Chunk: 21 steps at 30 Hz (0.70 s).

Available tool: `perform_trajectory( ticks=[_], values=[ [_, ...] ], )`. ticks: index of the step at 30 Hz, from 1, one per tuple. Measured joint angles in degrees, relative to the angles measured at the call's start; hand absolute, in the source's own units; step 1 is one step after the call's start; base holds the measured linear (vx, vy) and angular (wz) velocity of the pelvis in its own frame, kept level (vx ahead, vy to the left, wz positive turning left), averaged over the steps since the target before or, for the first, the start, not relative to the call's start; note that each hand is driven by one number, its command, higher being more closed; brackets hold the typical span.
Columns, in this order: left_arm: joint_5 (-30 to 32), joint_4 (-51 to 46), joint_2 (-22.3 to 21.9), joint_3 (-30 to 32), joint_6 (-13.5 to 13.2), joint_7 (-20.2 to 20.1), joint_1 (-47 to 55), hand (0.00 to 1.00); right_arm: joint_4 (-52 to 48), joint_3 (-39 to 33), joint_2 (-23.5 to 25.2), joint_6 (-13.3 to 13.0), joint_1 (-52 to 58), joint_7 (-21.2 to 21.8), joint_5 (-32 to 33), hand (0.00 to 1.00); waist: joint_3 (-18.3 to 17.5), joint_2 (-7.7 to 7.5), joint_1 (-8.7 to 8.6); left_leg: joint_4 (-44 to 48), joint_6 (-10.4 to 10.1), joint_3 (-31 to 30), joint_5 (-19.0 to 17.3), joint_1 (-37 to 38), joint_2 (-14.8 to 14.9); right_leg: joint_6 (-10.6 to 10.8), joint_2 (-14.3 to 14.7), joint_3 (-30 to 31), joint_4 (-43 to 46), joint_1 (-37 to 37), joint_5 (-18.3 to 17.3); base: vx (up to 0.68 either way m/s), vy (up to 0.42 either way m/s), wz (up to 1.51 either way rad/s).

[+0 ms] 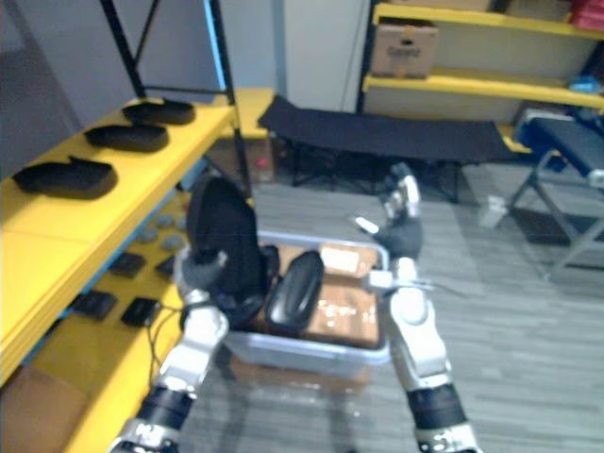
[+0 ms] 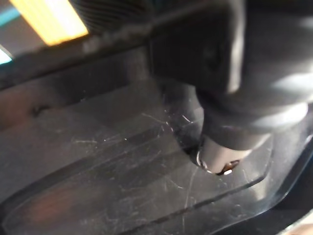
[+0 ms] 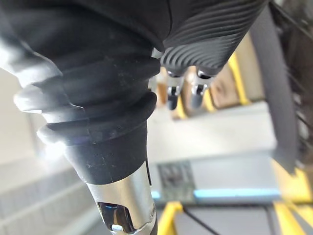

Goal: Walk over and take plastic housings, then place them on the shelf

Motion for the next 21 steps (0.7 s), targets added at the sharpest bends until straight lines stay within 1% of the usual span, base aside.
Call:
perform_trajectory(
  ticks=[1,3,6,7,8,9,10,11,12,13,14,16,17,19,20,21],
  values=[
    [0.23,0.6,0.02,0.94,0.29,0.39,0.02,1.0,-0.95,-0.99,-0.33,-0.58,0.6,0.24,0.46,0.0,-0.02,0.04,-0.06,0.0,0.04,0.31,-0.07,0.02,-0.03,0.02,-0.02,0.29,0.0,-0.18,0.02,0.01,0.001,-0.16],
    [0.23,0.67,0.02,3.29,0.26,0.9,0.4,1.0,-2.49,-1.71,-0.42,-0.81,1.14,0.98,1.14,0.0,-0.06,0.09,-0.22,-0.03,0.04,1.08,-0.08,-0.01,-0.03,0.05,-0.03,0.74,0.01,-0.58,0.12,0.01,-0.003,-0.13],
    [-0.56,2.46,0.0,8.23,-1.38,3.49,0.89,1.0,-4.49,-2.92,-0.45,-0.86,3.61,1.32,2.2,0.0,-0.28,0.42,-0.49,-0.04,0.02,1.37,-0.09,0.03,-0.02,0.08,-0.06,0.81,0.23,-0.61,0.11,0.0,-0.003,-0.01],
    [-0.96,2.66,0.0,9.94,-2.43,4.58,1.59,1.0,-4.49,-3.86,-0.38,-0.86,4.75,1.3,2.21,0.0,-0.4,0.59,-0.63,-0.05,0.02,1.44,-0.1,0.03,-0.03,0.09,-0.08,0.81,0.4,-0.62,0.1,0.0,0.0,0.0],
    [-4.2,2.63,-0.01,11.4,-5.17,5.01,2.9,1.0,-4.49,-4.7,-0.04,-0.73,6.48,1.23,2.76,0.0,-0.62,0.85,-0.63,-0.06,0.0,1.49,-0.19,0.03,-0.01,0.13,-0.08,0.81,0.43,-0.63,0.07,0.0,0.0,0.0],
    [-6.94,2.61,-0.07,11.79,-6.93,4.97,3.62,1.0,-4.49,-5.22,0.35,-0.62,7.51,1.12,3.42,0.0,-0.72,0.98,-0.62,-0.06,-0.03,1.51,-0.28,0.03,0.0,0.16,-0.08,0.81,0.43,-0.62,0.04,0.0,0.0,0.0],
    [-11.1,2.38,-0.12,12.14,-9.87,4.77,4.92,1.0,-4.49,-5.96,1.32,-0.57,9.27,1.13,3.82,0.0,-0.85,1.19,-0.59,-0.06,-0.04,1.53,-0.32,0.03,0.01,0.2,-0.09,0.81,0.44,-0.62,0.0,0.0,0.0,0.0],
    [-14.94,0.57,-0.94,12.72,-13.72,3.92,7.45,1.0,-4.47,-6.7,3.54,-0.5,12.45,1.02,4.37,0.0,-1.02,1.46,-0.57,-0.06,-0.05,1.55,-0.4,0.01,0.01,0.37,-0.1,0.8,0.43,-0.63,-0.14,0.0,0.0,0.0],
    [-16.16,-0.95,-1.62,12.91,-14.84,3.25,8.51,1.0,-4.46,-6.94,4.56,-0.51,13.79,1.03,4.32,0.0,-1.05,1.5,-0.56,-0.05,-0.06,1.55,-0.43,0.01,0.02,0.39,-0.1,0.79,0.44,-0.61,-0.17,0.0,0.0,0.0],
    [-17.77,-5.11,-3.11,12.86,-16.95,2.06,10.55,1.0,-4.38,-7.44,6.73,-0.51,16.41,1.0,4.25,0.0,-1.07,1.51,-0.48,-0.01,-0.11,1.58,-0.55,0.02,0.05,0.39,-0.12,0.78,0.47,-0.57,-0.19,0.0,0.0,0.0],
    [-19.38,-9.72,-4.38,12.51,-19.06,0.02,12.49,1.0,-4.21,-7.56,8.73,-0.59,18.69,0.99,4.27,0.0,-1.09,1.52,-0.46,0.07,-0.16,1.67,-0.62,0.03,0.1,0.38,-0.15,0.8,0.49,-0.53,-0.18,0.0,0.0,0.0],
    [-20.9,-14.4,-4.97,11.14,-21.23,-1.69,13.89,1.0,-3.88,-7.6,10.86,-0.72,21.06,0.99,4.33,0.0,-1.25,1.6,-0.26,0.14,-0.19,1.72,-0.69,0.09,0.19,0.38,-0.22,0.79,0.5,-0.44,-0.17,0.0,0.0,0.0],
    [-21.71,-16.85,-5.01,10.23,-23.11,-4.21,14.34,1.0,-3.11,-7.61,12.23,-1.37,22.41,1.11,4.33,0.0,-1.56,1.75,-0.19,0.17,-0.19,1.83,-0.75,0.31,0.52,0.38,-0.29,0.8,0.5,-0.24,-0.17,0.01,-0.007,-0.03],
    [-23.58,-20.32,-5.01,9.37,-25.15,-8.55,14.71,1.0,-1.14,-7.73,13.63,-3.04,23.16,1.75,4.46,0.0,-2.23,2.07,-0.03,0.33,-0.22,2.41,-1.17,1.04,0.8,0.53,-0.15,0.78,0.48,0.42,-0.54,0.0,-0.007,-0.08],
    [-23.6,-21.25,-4.98,9.2,-25.64,-9.62,14.99,1.0,-1.0,-7.71,13.84,-3.25,23.15,2.31,4.46,0.0,-2.57,2.19,-0.02,0.38,-0.23,2.7,-1.25,1.04,0.85,0.53,-0.15,0.76,0.48,0.42,-0.57,-0.02,0.004,-0.15],
    [-24.86,-22.89,-4.97,8.85,-26.19,-11.85,15.35,1.0,-1.01,-7.55,13.99,-4.34,23.15,3.72,4.52,0.0,-3.04,2.5,0.03,0.84,-0.16,3.05,-1.69,0.94,0.87,0.2,-0.24,0.39,0.43,0.47,-0.88,-0.02,0.011,-0.15]
  ],
)
